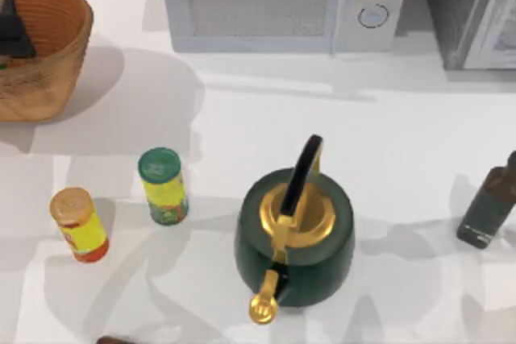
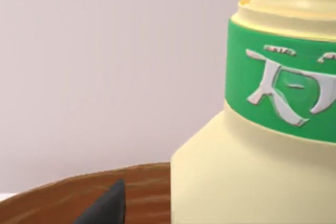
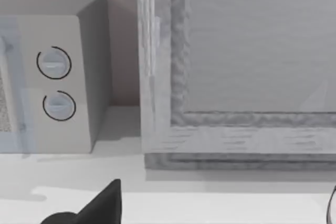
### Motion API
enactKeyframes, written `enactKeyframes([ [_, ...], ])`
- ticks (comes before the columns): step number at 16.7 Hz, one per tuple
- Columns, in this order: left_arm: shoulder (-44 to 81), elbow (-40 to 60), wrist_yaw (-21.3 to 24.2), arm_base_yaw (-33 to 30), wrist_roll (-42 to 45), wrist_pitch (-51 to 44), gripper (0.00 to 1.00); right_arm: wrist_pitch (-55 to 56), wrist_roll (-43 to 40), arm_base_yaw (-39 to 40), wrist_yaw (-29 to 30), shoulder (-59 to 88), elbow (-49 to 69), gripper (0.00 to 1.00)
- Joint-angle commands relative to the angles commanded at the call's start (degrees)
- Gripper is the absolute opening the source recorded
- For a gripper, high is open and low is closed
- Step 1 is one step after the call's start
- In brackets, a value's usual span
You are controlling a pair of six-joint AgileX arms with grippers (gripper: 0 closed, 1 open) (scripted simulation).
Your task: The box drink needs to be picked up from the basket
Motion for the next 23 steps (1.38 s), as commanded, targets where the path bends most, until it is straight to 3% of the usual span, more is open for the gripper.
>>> enactKeyframes([
  [9, 3.4, 5.7, -0.6, -0.7, 0.0, -2.3, 1.00, 0.0, 0.0, 0.0, 0.0, 0.0, 0.0, 1.00],
  [22, 3.4, 5.7, -0.6, -0.7, 0.0, -2.3, 0.02, 0.0, 0.0, 0.0, 0.0, 0.0, 0.0, 1.00],
  [23, 3.4, 5.7, -0.6, -0.7, 0.0, -2.3, 0.00, 0.0, 0.0, 0.0, 0.0, 0.0, 0.0, 1.00],
])
